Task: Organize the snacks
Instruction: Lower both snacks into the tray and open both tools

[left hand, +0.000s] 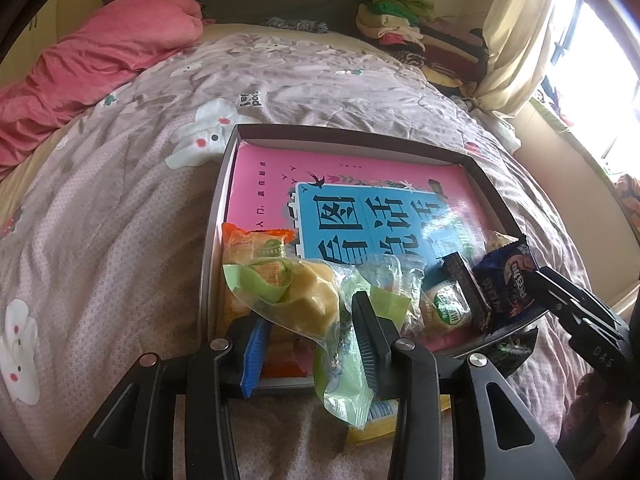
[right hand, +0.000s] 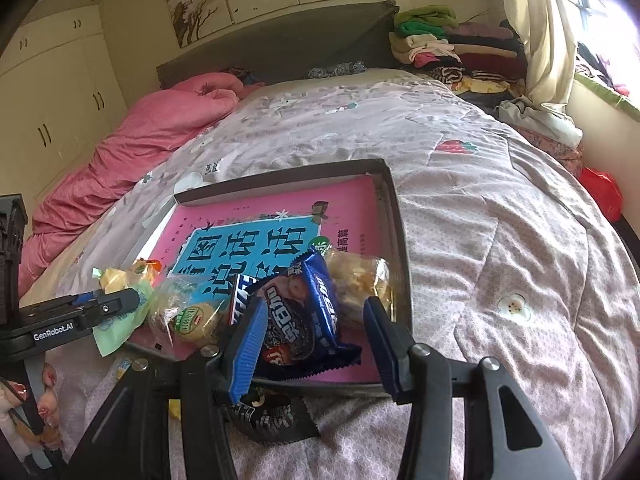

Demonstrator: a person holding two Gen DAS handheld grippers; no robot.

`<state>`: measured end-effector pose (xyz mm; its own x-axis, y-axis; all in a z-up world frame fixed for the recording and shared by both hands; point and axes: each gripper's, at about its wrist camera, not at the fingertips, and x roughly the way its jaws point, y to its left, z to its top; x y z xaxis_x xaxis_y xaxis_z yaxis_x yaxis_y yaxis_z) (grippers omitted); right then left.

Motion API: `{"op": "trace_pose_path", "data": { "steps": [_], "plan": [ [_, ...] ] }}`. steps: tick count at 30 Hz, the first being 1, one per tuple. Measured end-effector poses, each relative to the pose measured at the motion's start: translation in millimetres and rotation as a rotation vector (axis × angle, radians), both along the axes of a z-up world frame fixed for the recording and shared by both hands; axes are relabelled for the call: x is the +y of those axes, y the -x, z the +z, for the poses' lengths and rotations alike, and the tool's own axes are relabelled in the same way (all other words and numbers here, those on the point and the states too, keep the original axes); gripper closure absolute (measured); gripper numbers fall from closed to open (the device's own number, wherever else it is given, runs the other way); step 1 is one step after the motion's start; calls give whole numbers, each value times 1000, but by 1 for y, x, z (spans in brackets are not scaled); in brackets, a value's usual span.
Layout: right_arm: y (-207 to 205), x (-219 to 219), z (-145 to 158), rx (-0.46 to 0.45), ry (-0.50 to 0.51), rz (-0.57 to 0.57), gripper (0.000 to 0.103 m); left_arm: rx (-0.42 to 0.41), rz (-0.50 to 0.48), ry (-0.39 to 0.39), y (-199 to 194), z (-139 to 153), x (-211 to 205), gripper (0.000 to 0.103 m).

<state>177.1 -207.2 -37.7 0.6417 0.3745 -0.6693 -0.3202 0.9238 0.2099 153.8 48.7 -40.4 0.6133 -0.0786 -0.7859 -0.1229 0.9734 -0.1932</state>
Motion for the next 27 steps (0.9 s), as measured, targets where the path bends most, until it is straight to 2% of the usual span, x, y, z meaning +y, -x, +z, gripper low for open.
{"op": "trace_pose_path", "data": {
  "steps": [7, 9, 23, 27],
  "plan": [
    [8, -3, 8, -5, -31, 7, 52, 1, -5, -4, 0, 1, 0, 60],
    [10, -3, 10, -5, -40, 14, 49, 1, -12, -3, 0, 2, 0, 55],
    [16, -1, 13, -3, -53, 21, 45, -14, -18, -15, 6, 15, -1, 43],
    [18, -4, 14, -2, -67, 23, 42, -28, -28, -12, 9, 22, -1, 33]
  ]
}}
